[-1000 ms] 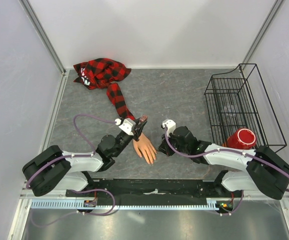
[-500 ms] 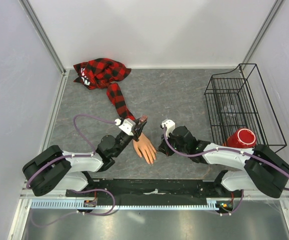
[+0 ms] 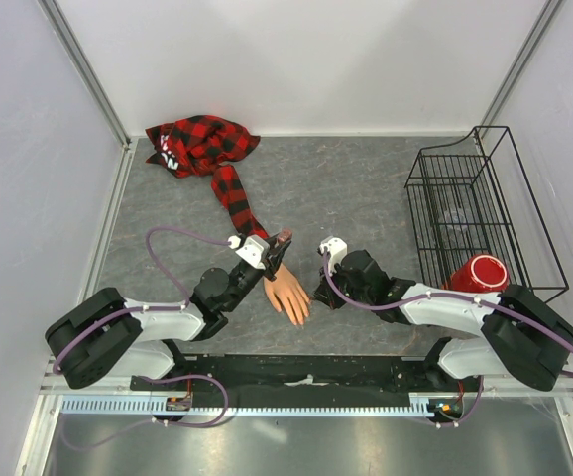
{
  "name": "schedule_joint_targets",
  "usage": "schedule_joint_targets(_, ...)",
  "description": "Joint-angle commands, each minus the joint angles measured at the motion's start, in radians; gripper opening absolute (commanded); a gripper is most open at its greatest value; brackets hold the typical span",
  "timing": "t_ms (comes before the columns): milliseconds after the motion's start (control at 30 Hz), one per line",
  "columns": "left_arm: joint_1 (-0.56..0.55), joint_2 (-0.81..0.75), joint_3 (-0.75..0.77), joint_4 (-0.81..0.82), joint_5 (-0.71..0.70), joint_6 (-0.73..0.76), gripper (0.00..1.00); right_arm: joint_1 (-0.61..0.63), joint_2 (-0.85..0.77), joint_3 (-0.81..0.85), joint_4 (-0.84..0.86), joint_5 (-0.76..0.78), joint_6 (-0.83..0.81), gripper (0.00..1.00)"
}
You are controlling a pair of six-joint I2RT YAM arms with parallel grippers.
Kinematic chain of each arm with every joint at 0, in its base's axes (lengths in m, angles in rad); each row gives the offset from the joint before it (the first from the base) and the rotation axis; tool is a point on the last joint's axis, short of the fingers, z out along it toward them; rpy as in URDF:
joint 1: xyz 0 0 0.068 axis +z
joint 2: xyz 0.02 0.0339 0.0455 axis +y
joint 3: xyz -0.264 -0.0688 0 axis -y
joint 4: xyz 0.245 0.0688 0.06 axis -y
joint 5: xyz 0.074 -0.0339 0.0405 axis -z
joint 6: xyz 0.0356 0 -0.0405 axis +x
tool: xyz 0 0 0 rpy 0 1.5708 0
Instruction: Paint the nails
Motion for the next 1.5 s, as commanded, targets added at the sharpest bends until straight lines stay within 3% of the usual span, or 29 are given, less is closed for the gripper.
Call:
schedule_joint_targets(0,-0.006,0.007,0.003,0.083,-0.025,0.055,0.02,-0.002,0.007,0.032,0.034,-0.002,-0.008,0.0)
schedule_joint_targets(1467,-0.006,0.026,0.014,0.088,-0.025,0.057,0.02,-0.001,-0.041,-0.008,0.006,-0.021,-0.002,0.0)
